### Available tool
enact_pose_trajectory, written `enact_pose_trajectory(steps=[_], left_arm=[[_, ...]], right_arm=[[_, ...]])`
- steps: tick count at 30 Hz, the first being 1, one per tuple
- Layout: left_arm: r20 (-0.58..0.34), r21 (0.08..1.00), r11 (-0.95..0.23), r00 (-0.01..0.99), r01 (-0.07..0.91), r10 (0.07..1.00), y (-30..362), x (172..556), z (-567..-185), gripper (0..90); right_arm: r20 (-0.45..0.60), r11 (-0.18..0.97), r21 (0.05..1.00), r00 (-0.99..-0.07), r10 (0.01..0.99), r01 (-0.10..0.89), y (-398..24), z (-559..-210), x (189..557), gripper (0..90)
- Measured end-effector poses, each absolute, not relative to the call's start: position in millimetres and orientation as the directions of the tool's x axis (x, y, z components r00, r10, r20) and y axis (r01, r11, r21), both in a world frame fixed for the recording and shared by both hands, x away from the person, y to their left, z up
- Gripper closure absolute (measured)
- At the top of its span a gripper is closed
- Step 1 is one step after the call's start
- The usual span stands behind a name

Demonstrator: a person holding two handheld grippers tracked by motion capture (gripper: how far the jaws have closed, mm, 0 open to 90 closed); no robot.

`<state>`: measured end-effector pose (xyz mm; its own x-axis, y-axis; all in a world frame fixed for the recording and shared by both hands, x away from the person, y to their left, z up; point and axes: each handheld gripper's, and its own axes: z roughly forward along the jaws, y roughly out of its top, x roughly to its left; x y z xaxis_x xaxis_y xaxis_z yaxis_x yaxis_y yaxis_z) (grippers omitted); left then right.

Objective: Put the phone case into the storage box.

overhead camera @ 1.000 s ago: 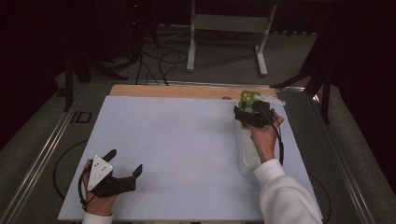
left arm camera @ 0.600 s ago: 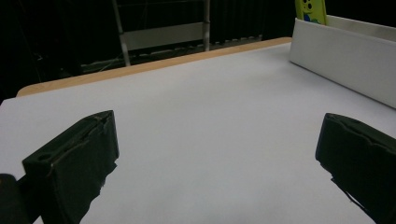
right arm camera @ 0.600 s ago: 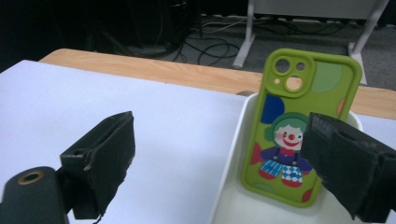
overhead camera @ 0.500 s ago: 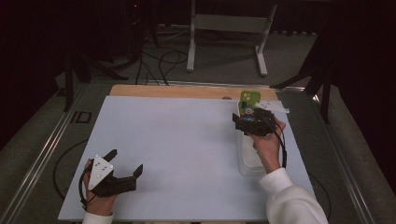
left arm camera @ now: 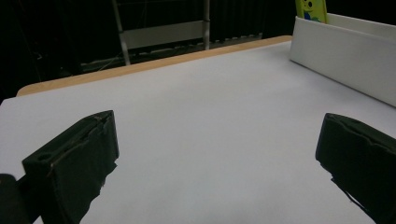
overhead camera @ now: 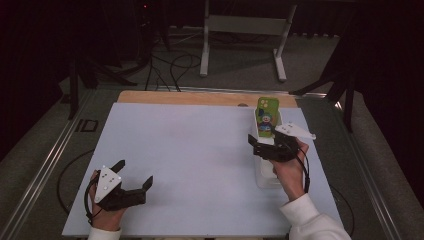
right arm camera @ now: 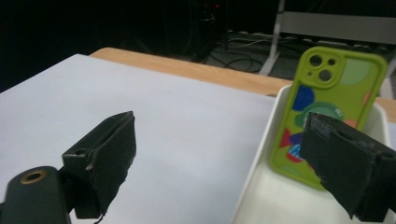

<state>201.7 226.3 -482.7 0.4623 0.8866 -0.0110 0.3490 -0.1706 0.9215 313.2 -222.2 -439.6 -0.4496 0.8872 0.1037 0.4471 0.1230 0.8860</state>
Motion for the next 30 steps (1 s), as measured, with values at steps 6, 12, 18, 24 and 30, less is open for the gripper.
enact_pose_trajectory(steps=[6,12,18,24,30], left_arm=[[-0.008,0.921,-0.173,0.462,0.349,0.887,227,202,-482,0.2],[-0.01,0.922,-0.173,0.467,0.347,0.884,228,202,-481,0.2],[-0.012,0.924,-0.17,0.47,0.343,0.883,227,202,-481,0.2],[-0.008,0.923,-0.174,0.471,0.342,0.882,227,202,-481,0.2],[-0.006,0.923,-0.178,0.474,0.342,0.88,226,202,-482,0.2]], right_arm=[[0.079,0.143,0.902,-0.48,0.874,0.408,-220,-440,295,10.5],[0.06,0.145,0.922,-0.503,0.862,0.359,-223,-443,276,10.5],[0.059,0.141,0.931,-0.52,0.852,0.337,-225,-453,259,10.5],[0.062,0.132,0.94,-0.534,0.843,0.316,-227,-467,244,10.5],[0.061,0.126,0.948,-0.557,0.828,0.293,-230,-476,230,10.5]])
